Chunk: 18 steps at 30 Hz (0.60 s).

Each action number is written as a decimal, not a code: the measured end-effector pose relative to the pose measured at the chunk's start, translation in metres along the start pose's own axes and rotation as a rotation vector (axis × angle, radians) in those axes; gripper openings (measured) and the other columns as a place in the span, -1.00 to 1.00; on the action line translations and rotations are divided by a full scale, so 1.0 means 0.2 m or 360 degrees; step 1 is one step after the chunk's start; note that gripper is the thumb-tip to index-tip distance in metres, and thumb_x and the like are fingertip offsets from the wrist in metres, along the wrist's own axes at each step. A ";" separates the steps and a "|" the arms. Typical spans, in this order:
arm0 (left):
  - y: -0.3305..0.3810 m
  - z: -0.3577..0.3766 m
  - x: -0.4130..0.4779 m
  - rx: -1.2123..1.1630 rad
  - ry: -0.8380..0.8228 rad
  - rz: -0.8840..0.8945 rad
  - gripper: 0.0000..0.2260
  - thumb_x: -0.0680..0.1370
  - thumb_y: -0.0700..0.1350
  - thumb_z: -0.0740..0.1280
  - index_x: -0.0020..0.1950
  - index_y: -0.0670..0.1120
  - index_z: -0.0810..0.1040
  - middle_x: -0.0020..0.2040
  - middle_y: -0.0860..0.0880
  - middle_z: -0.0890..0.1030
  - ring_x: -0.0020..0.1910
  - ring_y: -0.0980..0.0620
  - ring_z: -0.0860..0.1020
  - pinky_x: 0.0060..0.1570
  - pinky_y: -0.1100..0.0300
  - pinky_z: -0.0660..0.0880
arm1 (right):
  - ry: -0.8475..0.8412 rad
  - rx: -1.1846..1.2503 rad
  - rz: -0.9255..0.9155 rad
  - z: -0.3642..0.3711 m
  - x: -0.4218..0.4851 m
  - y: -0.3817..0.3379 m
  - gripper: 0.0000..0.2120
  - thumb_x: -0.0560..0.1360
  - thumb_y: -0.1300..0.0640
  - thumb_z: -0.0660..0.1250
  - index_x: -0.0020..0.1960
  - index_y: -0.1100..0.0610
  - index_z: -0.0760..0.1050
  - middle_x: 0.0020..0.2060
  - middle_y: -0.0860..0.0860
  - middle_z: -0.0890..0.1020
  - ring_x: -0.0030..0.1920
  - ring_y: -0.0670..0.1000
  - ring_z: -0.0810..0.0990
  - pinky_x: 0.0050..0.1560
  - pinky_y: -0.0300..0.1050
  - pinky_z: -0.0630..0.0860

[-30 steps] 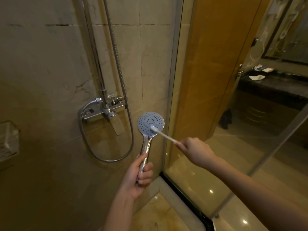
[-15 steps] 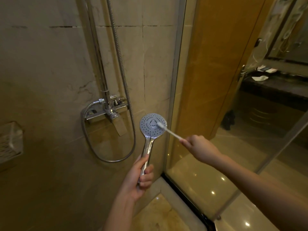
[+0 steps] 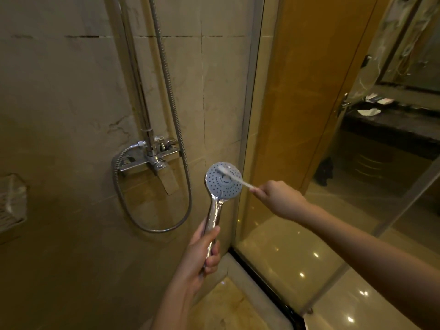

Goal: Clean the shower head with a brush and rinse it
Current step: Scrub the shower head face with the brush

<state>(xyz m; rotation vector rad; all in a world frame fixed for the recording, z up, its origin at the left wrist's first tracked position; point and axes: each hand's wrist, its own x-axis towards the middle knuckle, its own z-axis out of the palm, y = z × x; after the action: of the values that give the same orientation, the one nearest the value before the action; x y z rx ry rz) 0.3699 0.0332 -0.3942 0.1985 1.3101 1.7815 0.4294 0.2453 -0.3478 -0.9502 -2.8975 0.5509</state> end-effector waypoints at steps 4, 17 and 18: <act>-0.02 -0.02 0.01 0.0081 0.0002 0.0014 -0.72 0.57 -0.15 0.22 0.22 0.15 0.42 -0.54 0.06 0.30 -0.67 0.22 0.18 -0.71 0.44 0.05 | 0.0022 0.0081 0.0052 0.01 0.03 0.03 -0.54 0.58 -0.19 0.09 -0.22 0.13 0.49 -0.40 -0.02 0.49 -0.41 -0.04 0.46 -0.28 -0.08 0.54; 0.00 -0.09 0.00 0.0058 0.0001 0.0057 -0.66 0.56 -0.15 0.23 0.29 0.16 0.39 -0.52 0.05 0.30 -0.68 0.22 0.19 -0.71 0.44 0.05 | -0.0071 0.0033 -0.0042 0.08 0.03 -0.09 -0.57 0.59 -0.18 0.10 -0.16 0.13 0.51 -0.38 -0.02 0.49 -0.42 -0.05 0.45 -0.39 -0.19 0.45; 0.00 -0.10 0.01 0.0063 0.0004 0.0043 -0.63 0.56 -0.16 0.23 0.32 0.16 0.37 -0.52 0.05 0.31 -0.67 0.22 0.19 -0.71 0.43 0.05 | -0.0039 0.0047 -0.0021 0.06 0.03 -0.08 -0.56 0.59 -0.18 0.10 -0.15 0.15 0.52 -0.38 -0.02 0.50 -0.41 -0.05 0.46 -0.36 -0.17 0.47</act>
<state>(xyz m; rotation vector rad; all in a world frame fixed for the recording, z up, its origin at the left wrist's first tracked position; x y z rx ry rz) 0.3572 0.0204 -0.4038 0.2372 1.3507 1.7801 0.4133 0.2337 -0.3551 -0.9265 -2.9065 0.6067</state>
